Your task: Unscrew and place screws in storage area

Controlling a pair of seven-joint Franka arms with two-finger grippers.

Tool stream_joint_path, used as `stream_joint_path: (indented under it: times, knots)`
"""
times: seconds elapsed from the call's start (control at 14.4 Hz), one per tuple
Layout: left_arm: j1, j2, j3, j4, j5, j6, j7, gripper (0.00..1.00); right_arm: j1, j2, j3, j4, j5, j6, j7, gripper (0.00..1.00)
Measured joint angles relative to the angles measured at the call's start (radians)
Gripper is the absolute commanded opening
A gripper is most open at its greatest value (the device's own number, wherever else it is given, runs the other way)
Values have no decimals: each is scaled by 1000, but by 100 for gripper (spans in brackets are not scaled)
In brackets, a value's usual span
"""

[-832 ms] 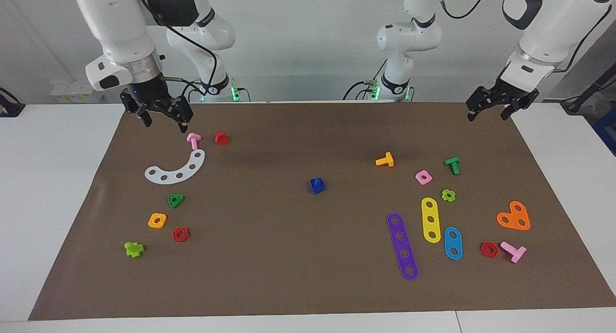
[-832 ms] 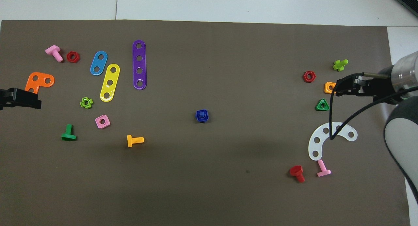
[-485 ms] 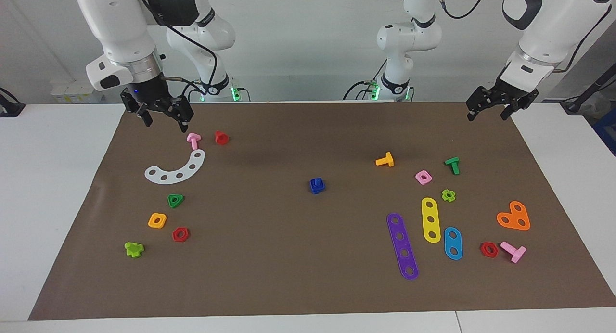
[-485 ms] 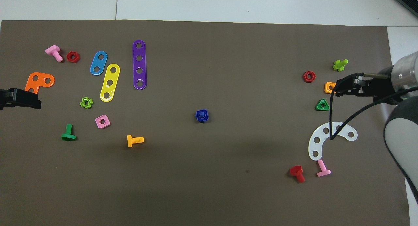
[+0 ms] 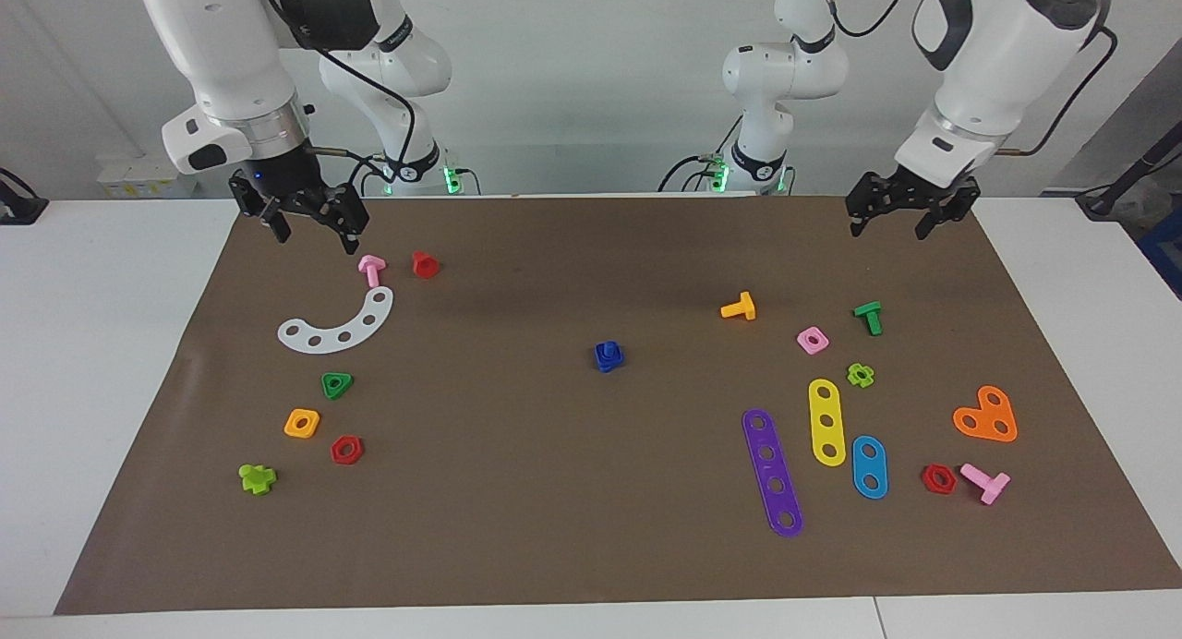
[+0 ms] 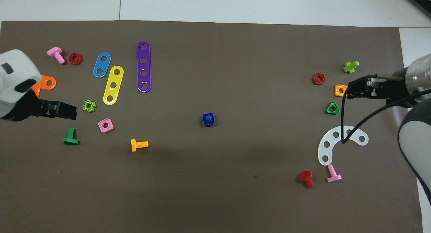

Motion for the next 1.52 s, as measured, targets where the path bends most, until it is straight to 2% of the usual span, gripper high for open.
stream_joint_path:
  times: [0.21, 0.35, 0.55, 0.83, 1.11, 1.32, 1.52]
  knots:
    - [-156, -30, -7, -111, -29, 137, -217, 100, 0, 0, -1, 3, 24, -1, 0, 100]
    - [-250, -22, -11, -163, -72, 260, -373, 100, 0, -1, -1, 3, 39, -7, -12, 100]
    - [-337, 50, -11, -186, -119, 441, -523, 100, 0, -1, -1, 3, 41, -15, -43, 100]
    - [-375, 178, -9, -178, -198, 663, -562, 99, 0, -6, -1, 2, 41, -43, -100, 100]
    - [-420, 263, -8, -105, -229, 714, -615, 93, 0, -10, -1, -5, 41, -46, -102, 100]
    - [-468, 395, -7, -10, -229, 715, -645, 88, 0, -11, -1, -6, 41, -46, -102, 100]
    - [-494, 508, -7, 31, -205, 716, -647, 88, 0, -11, -1, -6, 42, -46, -102, 100]
